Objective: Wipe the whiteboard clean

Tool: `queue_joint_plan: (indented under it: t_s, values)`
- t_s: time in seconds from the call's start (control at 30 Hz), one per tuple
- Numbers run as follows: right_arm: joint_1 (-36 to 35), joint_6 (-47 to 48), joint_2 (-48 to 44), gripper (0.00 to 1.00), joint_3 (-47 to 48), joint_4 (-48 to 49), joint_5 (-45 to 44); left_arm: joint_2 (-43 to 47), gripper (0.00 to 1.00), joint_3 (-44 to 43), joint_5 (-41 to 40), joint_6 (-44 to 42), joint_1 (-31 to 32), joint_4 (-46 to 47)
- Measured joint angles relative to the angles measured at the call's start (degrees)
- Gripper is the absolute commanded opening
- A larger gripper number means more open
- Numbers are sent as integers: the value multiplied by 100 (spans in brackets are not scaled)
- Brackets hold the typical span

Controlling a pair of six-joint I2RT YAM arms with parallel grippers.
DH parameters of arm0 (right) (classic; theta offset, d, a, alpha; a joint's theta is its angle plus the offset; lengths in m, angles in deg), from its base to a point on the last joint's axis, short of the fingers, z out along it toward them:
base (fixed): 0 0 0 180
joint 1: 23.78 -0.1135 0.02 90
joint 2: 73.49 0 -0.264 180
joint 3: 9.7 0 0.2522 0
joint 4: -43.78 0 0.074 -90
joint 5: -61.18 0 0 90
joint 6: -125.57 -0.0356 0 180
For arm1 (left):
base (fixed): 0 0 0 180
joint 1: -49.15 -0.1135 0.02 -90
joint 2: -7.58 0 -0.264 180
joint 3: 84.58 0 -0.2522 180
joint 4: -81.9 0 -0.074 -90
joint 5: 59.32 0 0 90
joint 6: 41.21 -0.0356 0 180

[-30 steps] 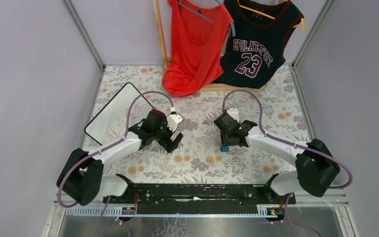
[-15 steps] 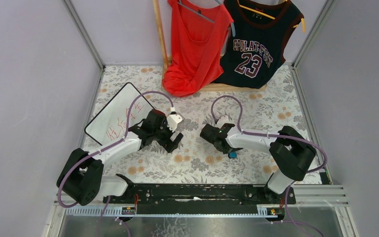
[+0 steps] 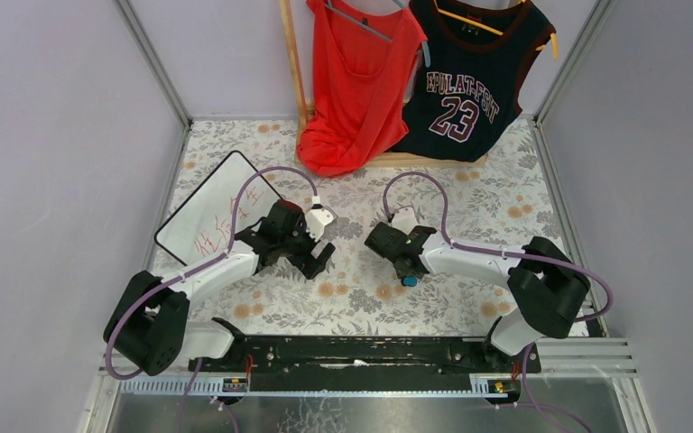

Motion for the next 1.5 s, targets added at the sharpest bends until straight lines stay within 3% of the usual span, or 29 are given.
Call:
queue_joint_plan:
  t_s: [0.7,1.2,1.5]
  values:
    - [-125,2,153,54,24,348,317,0,100,0,2,-22,0,-2]
    - [-175,-264,-439,53,24,389,422,0,100,0,2,-22,0,-2]
    - [-422,-328,225,51,380,-31,208,2,100,0,2,-22,0,0]
